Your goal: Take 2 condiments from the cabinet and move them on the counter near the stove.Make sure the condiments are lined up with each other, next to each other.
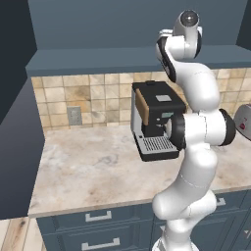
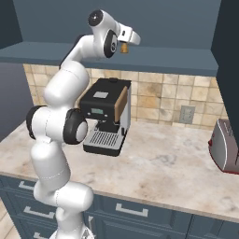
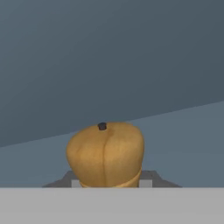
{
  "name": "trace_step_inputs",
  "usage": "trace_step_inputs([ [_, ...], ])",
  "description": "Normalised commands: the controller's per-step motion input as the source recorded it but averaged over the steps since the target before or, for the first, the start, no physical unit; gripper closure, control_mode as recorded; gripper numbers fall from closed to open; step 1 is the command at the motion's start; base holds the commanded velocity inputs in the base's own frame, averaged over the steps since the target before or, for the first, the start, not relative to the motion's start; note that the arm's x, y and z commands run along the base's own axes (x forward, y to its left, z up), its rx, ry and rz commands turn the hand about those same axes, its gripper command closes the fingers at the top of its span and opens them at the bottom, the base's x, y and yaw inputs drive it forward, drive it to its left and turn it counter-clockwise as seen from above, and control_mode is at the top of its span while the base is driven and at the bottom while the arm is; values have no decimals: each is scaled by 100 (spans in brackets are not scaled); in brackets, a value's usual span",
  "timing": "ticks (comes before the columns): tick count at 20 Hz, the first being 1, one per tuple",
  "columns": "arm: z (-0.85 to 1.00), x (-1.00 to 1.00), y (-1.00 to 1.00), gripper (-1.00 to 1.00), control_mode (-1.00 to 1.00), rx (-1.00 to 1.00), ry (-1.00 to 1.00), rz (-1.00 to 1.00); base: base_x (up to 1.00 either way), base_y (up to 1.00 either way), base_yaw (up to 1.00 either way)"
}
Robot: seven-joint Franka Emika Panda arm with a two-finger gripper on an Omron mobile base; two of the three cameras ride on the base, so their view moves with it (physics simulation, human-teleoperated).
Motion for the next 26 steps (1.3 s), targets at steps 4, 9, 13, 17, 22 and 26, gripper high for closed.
trace_step_inputs([
  [4,0,-29,0,100,-100,0,-1,0,0,0,0],
  [9,0,-63,0,100,-100,0,-8,9,0,0,0],
  [13,0,-97,0,100,-100,0,-19,16,0,0,0],
  [17,0,-100,0,100,-100,0,-17,19,0,0,0],
  [22,0,-100,3,100,-100,0,-7,23,0,0,0],
  [26,7,-100,27,100,-100,0,0,27,0,0,0],
])
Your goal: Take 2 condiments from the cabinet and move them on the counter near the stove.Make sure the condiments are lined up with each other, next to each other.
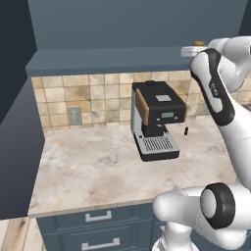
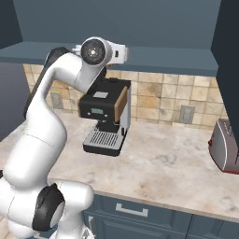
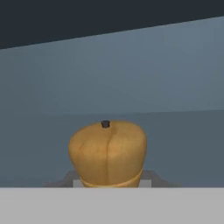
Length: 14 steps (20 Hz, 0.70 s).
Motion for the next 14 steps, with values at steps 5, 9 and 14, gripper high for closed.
trace_step_inputs([
  [5,5,-100,42,100,-100,0,0,26,0,0,0],
  [9,0,-100,54,100,-100,0,0,13,0,0,0],
  [14,0,-100,35,100,-100,0,-6,0,0,0,0],
])
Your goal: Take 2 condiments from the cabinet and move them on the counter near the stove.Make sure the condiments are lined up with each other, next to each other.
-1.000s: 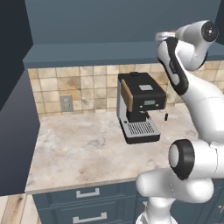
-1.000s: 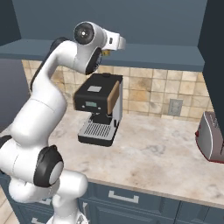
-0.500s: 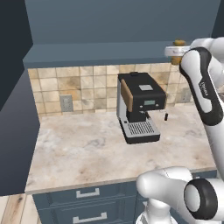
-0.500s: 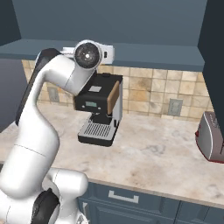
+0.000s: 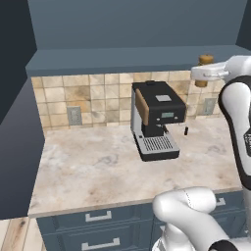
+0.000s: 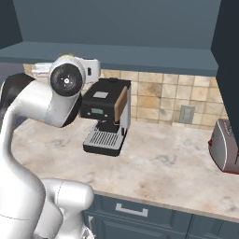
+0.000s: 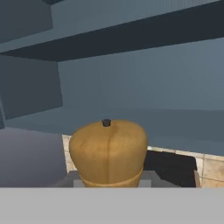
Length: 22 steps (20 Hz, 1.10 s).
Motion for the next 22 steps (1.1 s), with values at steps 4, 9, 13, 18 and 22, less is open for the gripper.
trace_step_inputs([
  [4,0,-100,7,100,-100,0,-5,-2,0,0,0],
  [9,-5,-100,2,100,-100,0,-6,0,0,0,0],
  [13,-11,-74,11,100,-100,0,0,0,0,0,0],
  [18,-18,-30,7,100,-100,0,0,0,0,0,0],
  [22,-23,-1,4,100,-100,0,0,0,0,0,0],
])
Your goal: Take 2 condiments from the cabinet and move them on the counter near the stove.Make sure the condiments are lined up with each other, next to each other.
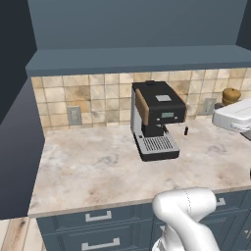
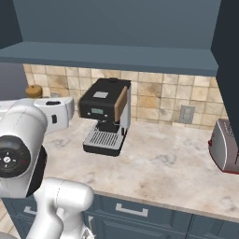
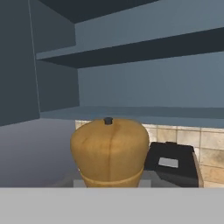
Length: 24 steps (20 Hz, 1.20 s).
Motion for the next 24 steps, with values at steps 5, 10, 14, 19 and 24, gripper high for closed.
trace_step_inputs([
  [5,-21,3,5,100,-100,0,0,0,0,0,0],
  [10,-4,0,8,100,-100,0,0,0,0,0,0],
  [14,0,0,6,100,-100,-1,0,0,0,0,0],
  [19,-1,0,15,100,-100,-7,0,0,0,0,0],
  [24,0,0,0,100,100,0,0,0,-32,19,1],
])
